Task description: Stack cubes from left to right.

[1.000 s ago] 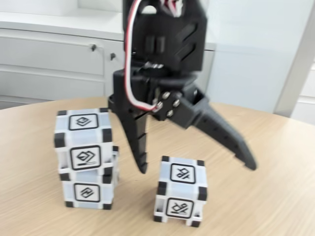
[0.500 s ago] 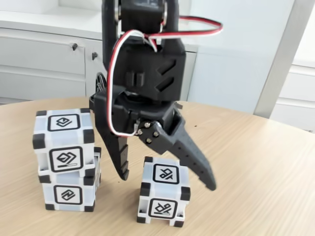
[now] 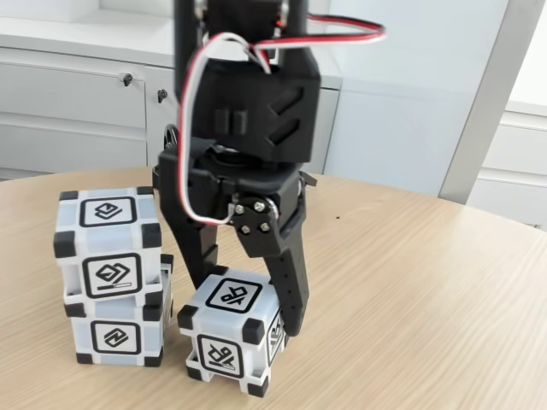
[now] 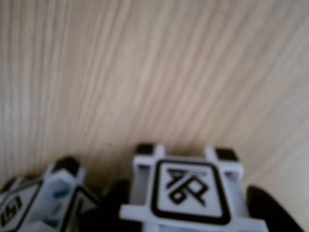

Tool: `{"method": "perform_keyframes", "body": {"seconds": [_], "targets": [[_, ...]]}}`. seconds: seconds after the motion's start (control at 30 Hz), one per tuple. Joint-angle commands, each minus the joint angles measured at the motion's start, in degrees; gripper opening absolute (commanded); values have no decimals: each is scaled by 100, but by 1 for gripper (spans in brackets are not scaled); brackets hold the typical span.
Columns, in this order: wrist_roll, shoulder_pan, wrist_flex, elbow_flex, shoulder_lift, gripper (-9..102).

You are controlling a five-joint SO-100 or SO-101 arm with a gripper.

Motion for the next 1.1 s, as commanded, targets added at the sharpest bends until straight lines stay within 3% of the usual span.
{"method": "perform_keyframes", "body": {"seconds": [0.0, 0.6, 0.87, 1.07], "targets": [[62, -9, -44, -53, 35, 5], [2048, -105, -70, -149, 1310, 0], [2646, -18, -984, -967, 1424, 0], [2751, -18, -1099, -1450, 1424, 0]]}}
